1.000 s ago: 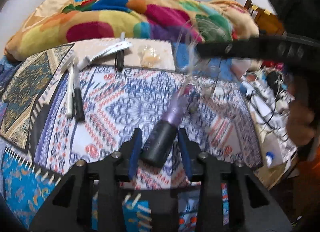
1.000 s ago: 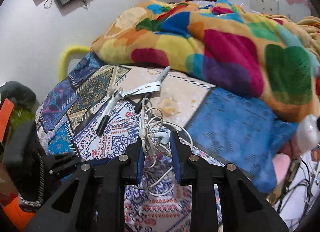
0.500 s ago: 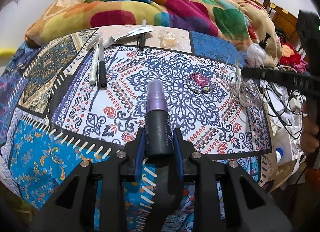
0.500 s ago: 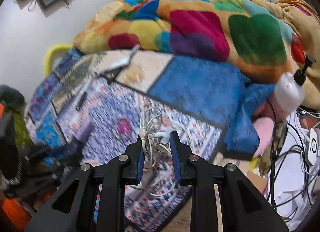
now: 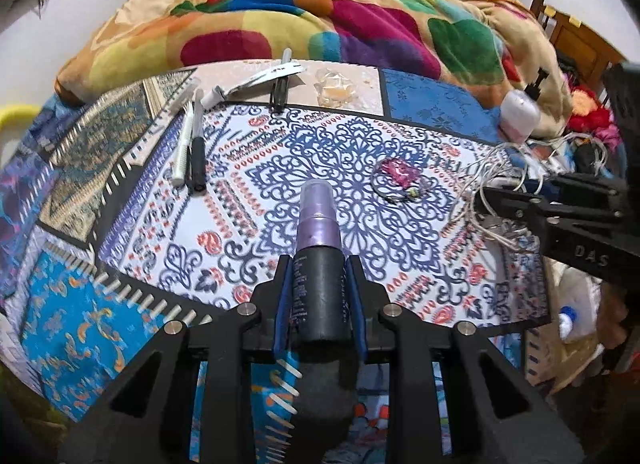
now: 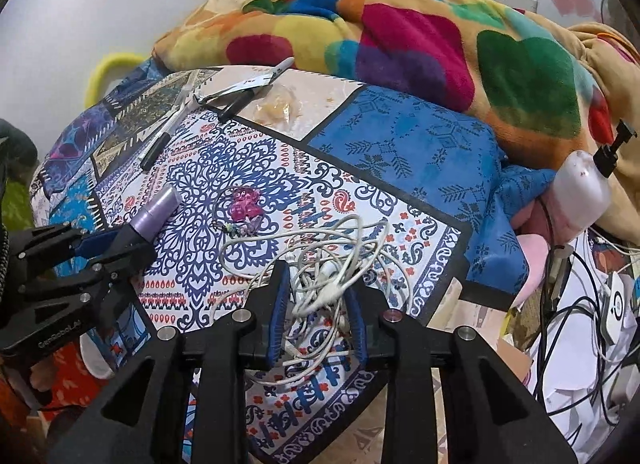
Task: Collect trash
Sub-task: 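Carry the cable and cylinder down over the white bucket, then open both tools to drop the cable and cylinder into the bucket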
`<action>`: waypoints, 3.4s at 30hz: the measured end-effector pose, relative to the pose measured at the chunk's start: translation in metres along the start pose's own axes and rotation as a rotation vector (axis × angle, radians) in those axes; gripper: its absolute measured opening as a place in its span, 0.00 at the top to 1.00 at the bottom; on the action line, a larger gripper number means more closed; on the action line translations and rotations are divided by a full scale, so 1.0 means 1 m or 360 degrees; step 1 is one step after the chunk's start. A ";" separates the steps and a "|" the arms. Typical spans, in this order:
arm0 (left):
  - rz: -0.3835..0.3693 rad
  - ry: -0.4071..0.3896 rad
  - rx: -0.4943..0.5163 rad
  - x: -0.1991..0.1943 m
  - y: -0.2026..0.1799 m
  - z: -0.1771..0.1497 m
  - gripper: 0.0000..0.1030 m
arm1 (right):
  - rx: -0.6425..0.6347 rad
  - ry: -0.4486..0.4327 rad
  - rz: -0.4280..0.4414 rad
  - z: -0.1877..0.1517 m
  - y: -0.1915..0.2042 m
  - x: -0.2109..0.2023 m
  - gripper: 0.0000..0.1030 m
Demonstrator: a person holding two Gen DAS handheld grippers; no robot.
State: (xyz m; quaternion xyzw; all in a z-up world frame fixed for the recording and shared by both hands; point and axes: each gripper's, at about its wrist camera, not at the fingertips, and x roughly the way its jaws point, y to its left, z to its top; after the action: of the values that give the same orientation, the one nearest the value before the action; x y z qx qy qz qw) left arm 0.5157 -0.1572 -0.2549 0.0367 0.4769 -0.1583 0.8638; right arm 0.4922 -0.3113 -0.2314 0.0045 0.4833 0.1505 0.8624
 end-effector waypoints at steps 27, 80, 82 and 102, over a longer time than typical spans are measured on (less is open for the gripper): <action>0.0127 -0.0282 -0.0274 -0.171 0.052 -0.053 0.75 | -0.0228 -0.0248 0.0182 0.010 0.127 -0.105 0.83; 0.0516 0.0084 -0.1205 -0.208 0.336 -0.376 0.75 | -0.0950 0.0672 0.0509 -0.125 0.511 0.084 0.80; 0.0515 0.0090 -0.1215 -0.204 0.338 -0.377 0.75 | -0.0938 0.0709 0.0517 -0.122 0.513 0.092 0.76; 0.0496 0.0195 -0.1149 -0.171 0.333 -0.340 0.67 | -0.1006 0.0493 0.0425 -0.098 0.491 0.062 0.55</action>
State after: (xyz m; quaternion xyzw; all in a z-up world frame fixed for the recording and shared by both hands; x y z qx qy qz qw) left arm 0.2578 0.2720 -0.3256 -0.1879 0.5412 0.1548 0.8049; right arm 0.3149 0.1598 -0.2598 -0.2216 0.5327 0.4023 0.7108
